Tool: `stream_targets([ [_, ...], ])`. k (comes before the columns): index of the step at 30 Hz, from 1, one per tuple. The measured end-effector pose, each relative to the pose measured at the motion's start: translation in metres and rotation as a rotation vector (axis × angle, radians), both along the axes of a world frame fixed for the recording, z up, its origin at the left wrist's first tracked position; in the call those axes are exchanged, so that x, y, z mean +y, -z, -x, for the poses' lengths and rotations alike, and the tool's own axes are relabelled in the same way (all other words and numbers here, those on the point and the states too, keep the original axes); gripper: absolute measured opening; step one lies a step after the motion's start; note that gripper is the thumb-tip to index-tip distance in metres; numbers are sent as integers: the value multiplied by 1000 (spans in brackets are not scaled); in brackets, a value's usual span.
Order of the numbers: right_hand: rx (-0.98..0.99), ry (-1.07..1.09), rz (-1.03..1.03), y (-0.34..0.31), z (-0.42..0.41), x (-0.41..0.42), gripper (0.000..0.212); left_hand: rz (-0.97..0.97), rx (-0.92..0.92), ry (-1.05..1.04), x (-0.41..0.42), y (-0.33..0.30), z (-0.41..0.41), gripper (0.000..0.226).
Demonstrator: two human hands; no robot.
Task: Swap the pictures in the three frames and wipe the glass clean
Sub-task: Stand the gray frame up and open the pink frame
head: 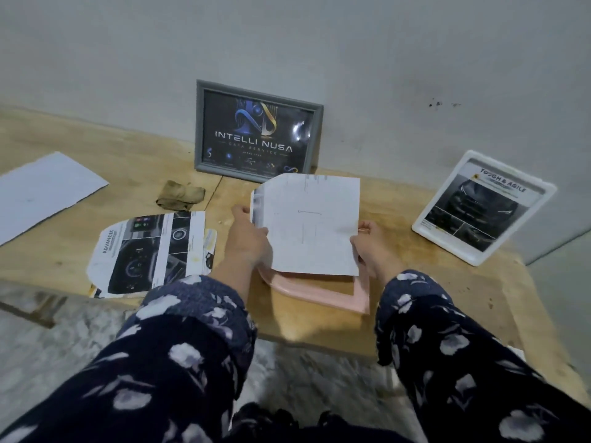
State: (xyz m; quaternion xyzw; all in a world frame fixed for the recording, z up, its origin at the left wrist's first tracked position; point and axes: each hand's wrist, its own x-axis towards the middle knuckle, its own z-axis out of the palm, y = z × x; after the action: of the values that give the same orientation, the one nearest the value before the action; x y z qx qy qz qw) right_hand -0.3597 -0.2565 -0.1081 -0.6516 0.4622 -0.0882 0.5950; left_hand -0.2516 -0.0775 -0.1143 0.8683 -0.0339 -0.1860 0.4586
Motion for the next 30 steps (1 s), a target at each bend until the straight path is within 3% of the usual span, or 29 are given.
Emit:
stream_targets([
  [9,-61,-346,47,-9,-99,99,30,5,-144,-336,123,-8,-42,45],
  [17,-123,-585,113,3,-208,214,28,-18,-166,-573,258,9,-97,44],
  [26,-118,-645,170,32,-327,346,28,-87,-149,-602,387,31,-190,55],
  [30,-82,-679,163,46,-366,391,34,-208,-109,-557,429,46,-218,61],
])
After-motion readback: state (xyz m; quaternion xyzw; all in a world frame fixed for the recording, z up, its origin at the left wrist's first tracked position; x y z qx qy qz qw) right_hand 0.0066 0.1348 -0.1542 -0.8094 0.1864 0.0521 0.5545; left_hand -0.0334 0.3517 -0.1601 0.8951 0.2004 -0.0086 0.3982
